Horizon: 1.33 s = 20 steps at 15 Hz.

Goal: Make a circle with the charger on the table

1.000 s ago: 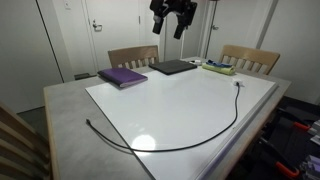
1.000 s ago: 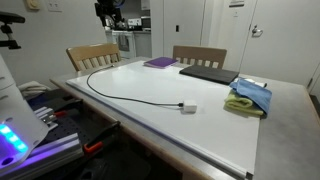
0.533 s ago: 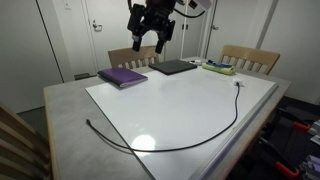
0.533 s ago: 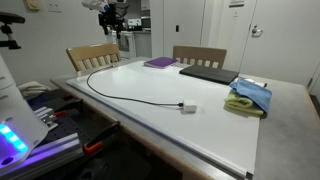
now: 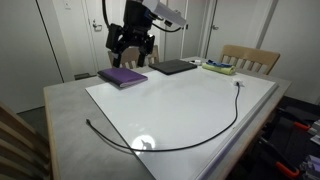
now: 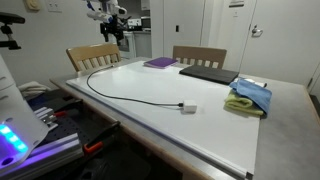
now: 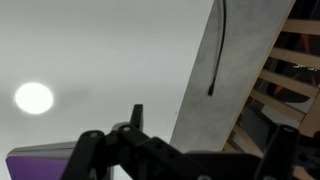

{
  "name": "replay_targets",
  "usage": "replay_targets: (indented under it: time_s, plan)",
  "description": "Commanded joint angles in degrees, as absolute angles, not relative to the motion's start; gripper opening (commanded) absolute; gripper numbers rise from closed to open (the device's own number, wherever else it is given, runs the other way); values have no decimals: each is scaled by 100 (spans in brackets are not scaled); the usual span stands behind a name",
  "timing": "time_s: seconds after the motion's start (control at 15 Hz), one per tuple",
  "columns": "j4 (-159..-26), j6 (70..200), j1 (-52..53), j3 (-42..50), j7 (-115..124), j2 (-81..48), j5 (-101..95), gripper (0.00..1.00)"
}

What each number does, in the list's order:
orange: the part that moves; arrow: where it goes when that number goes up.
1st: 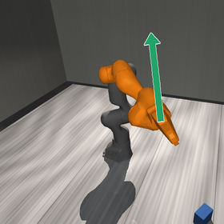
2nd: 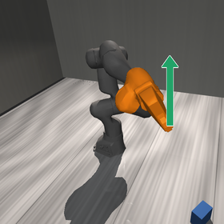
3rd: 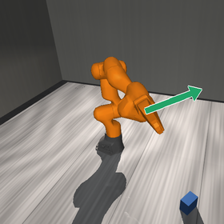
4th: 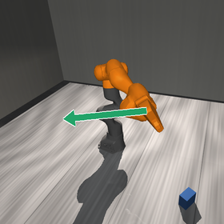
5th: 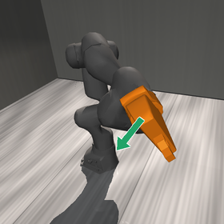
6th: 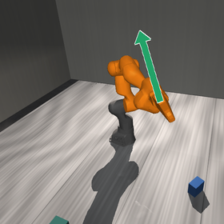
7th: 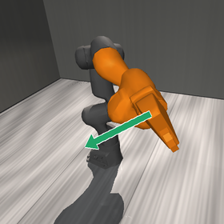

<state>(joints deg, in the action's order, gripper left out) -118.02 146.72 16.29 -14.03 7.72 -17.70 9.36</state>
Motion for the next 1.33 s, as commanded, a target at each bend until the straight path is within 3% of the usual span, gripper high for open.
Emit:
replay_targets:
  time_s: [0.0,1.27]
  plan:
    - [-11688,14637,1642,-1432,767,-1875,917,100]
    - [-10965,14778,1897,-1812,529,-3078,991,100]
